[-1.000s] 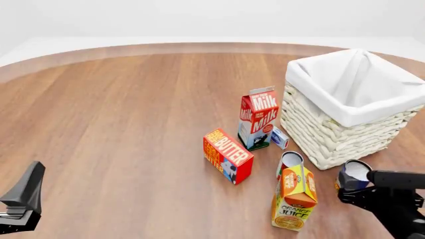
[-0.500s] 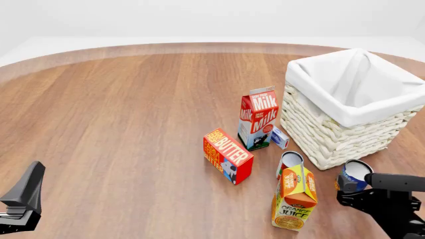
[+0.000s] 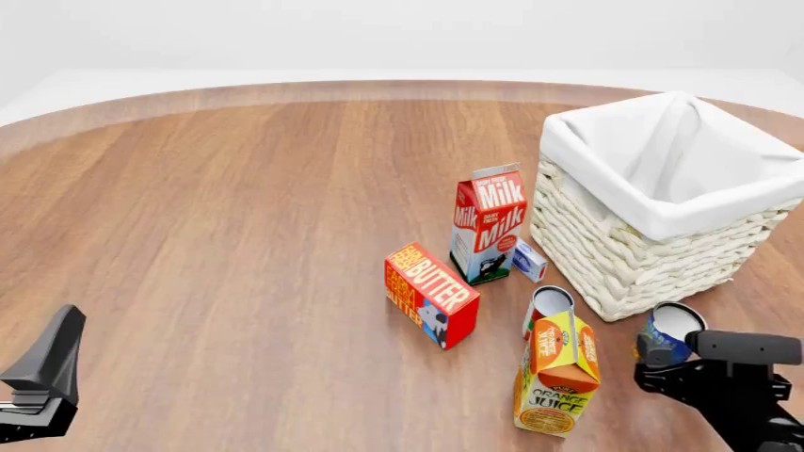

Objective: Pick up the alphabet soup, and put it in the basket.

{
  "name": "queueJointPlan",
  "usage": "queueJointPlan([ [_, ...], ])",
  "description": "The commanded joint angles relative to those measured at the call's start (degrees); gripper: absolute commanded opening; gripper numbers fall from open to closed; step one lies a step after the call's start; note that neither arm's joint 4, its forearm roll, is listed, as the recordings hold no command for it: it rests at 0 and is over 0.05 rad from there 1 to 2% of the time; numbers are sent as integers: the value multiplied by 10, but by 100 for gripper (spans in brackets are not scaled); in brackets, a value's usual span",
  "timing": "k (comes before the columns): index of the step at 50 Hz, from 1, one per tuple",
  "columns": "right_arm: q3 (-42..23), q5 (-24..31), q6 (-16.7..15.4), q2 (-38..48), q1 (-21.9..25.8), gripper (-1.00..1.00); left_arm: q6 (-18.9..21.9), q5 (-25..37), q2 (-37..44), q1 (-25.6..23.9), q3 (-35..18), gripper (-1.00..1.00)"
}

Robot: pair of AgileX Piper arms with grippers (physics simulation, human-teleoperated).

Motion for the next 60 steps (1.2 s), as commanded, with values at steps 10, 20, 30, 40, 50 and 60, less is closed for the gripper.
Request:
queueJointPlan([
  [10, 0, -3, 3, 1, 2, -100, 0, 0, 0, 0, 0, 100],
  [20, 0, 41, 2, -59, 4, -100, 0, 0, 0, 0, 0, 100],
  [30, 0, 110, -3, -150, 4, -100, 0, 0, 0, 0, 0, 100],
  [40, 0, 161, -5, -213, 5, -100, 0, 0, 0, 0, 0, 100],
  [50, 0, 244, -4, -314, 7, -100, 0, 0, 0, 0, 0, 100],
  [60, 0, 327, -6, -419, 5, -100, 0, 0, 0, 0, 0, 100],
])
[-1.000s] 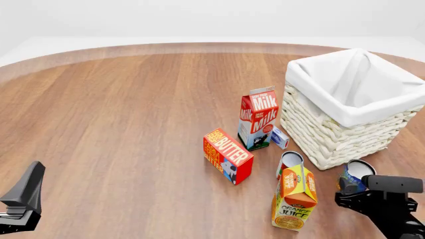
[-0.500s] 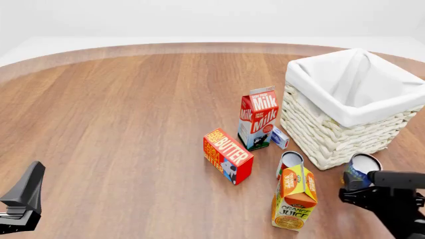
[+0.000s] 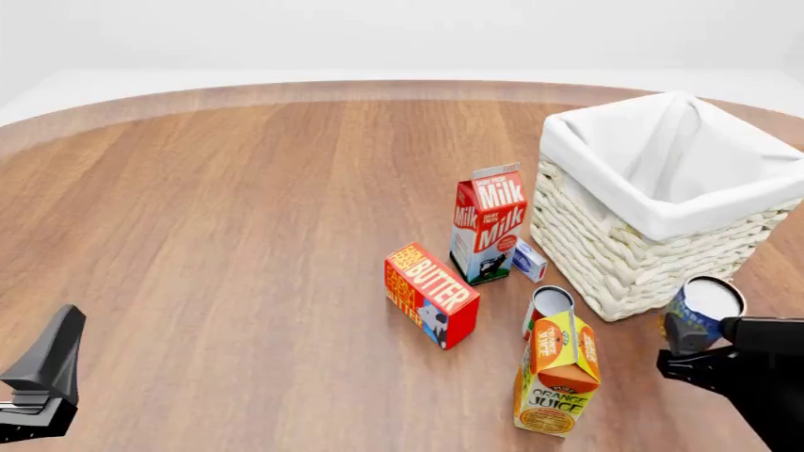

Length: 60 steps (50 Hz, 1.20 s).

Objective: Pick up the alphabet soup, and put it in the basket.

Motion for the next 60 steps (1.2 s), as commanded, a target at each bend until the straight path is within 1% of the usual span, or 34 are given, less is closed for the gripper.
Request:
queueJointPlan([
  [1, 0, 82, 9, -107, -1, -100, 0, 0, 0, 0, 0, 100],
  [7, 0, 103, 6, -138, 1, -100, 0, 0, 0, 0, 0, 100],
  [10, 0, 122, 3, -164, 3, -100, 0, 0, 0, 0, 0, 100],
  [18, 0, 128, -2, -182, 2, -100, 0, 0, 0, 0, 0, 100],
  [24, 0, 143, -9, -217, 4, -100, 0, 0, 0, 0, 0, 100],
  [37, -1, 153, -15, -263, 7, -100, 0, 0, 0, 0, 0, 100],
  [39, -14, 189, -21, -301, 5, -100, 0, 0, 0, 0, 0, 100],
  [43, -33, 226, -27, -331, 6, -100, 0, 0, 0, 0, 0, 100],
  [51, -48, 256, -32, -361, 5, -100, 0, 0, 0, 0, 0, 100],
  [56, -71, 283, -39, -385, 6, -100, 0, 0, 0, 0, 0, 100],
  [60, -80, 290, -42, -391, 7, -100, 0, 0, 0, 0, 0, 100],
])
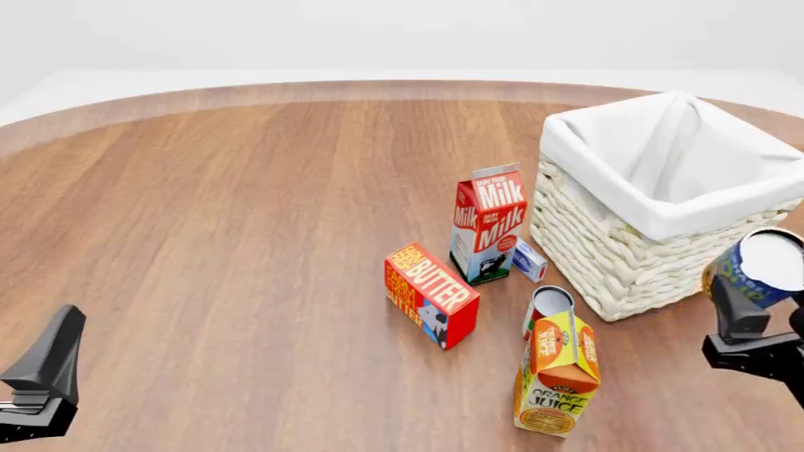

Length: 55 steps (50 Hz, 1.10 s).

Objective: Pick up the alphabet soup, and put it in the basket.

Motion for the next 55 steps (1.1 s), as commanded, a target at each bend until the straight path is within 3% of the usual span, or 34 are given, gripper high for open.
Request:
queueJointPlan([
  [1, -37, 43, -2, -45, 3, -100, 0, 0, 0, 0, 0, 100],
  [18, -83, 68, -11, -61, 7, -100, 0, 0, 0, 0, 0, 100],
  [55, -175, 29, -29, 11, 25, -100, 0, 0, 0, 0, 0, 100],
])
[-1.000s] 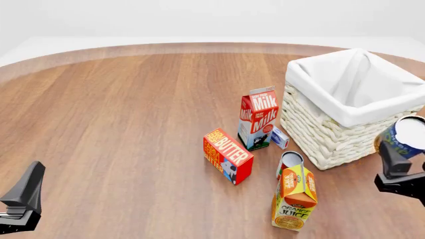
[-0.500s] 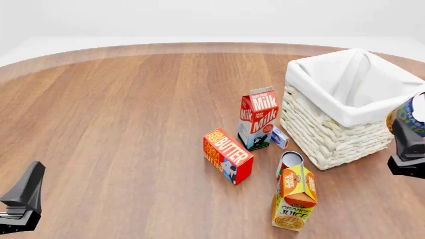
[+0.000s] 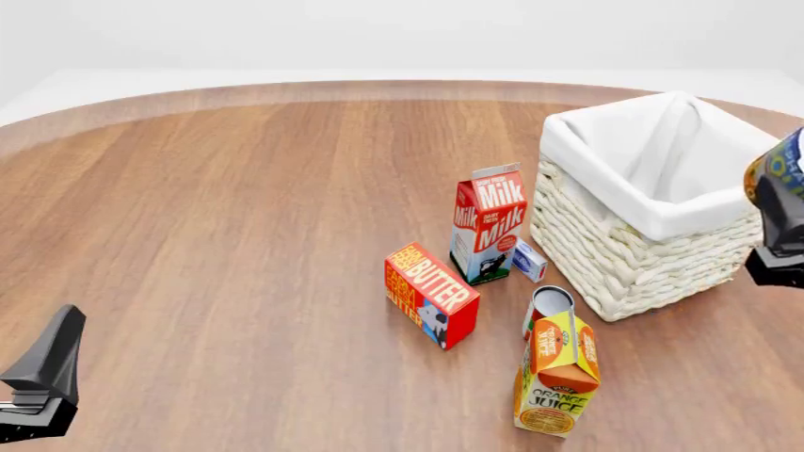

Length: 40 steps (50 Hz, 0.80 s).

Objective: Pick up the alphabet soup, and put it in the basket.

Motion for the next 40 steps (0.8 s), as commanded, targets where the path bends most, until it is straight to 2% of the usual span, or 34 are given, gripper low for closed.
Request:
queueJointPlan([
  [1, -31, -11, 2, 20, 5, -100, 0, 0, 0, 0, 0, 100],
  [9, -54, -5, 11, 37, 9, -100, 0, 0, 0, 0, 0, 100],
  [23, -118, 14, 30, 74, -14, -100, 0, 0, 0, 0, 0, 100],
  [30, -127, 13, 23, 86, -14, -100, 0, 0, 0, 0, 0, 100],
  [40, -177, 31, 20, 131, -2, -100, 0, 0, 0, 0, 0, 100],
])
